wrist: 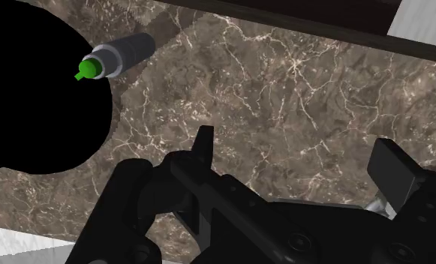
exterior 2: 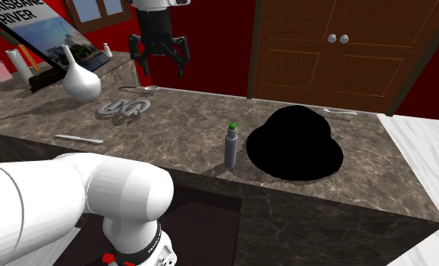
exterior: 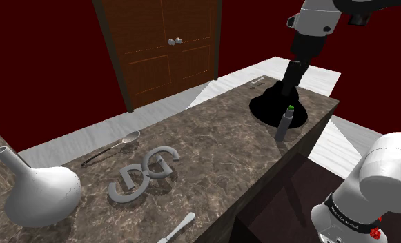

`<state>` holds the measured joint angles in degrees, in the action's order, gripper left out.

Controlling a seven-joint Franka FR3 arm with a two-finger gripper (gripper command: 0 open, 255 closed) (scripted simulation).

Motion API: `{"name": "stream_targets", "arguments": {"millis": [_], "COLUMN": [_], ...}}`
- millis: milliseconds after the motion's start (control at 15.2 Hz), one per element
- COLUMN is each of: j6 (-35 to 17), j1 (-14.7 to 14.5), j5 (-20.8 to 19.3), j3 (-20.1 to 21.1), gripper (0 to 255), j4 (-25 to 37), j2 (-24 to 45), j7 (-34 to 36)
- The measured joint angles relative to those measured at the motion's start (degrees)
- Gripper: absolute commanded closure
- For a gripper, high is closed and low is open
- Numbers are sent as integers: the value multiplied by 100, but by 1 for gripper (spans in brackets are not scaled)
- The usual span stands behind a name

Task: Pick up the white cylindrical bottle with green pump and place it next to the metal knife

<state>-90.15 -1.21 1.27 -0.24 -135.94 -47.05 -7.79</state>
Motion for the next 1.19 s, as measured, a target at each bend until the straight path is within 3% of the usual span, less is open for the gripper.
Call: {"name": "stream_targets", "arguments": {"millis": [594, 1188], "j6": [-626, -1682], "j1": [196, 410], "j5": [-601, -1252], "j3": [-762, -1735], "gripper": [0, 0], "j4": [-488, -602], "j2": [383, 1554], "j7": [-1011, -2254]}}
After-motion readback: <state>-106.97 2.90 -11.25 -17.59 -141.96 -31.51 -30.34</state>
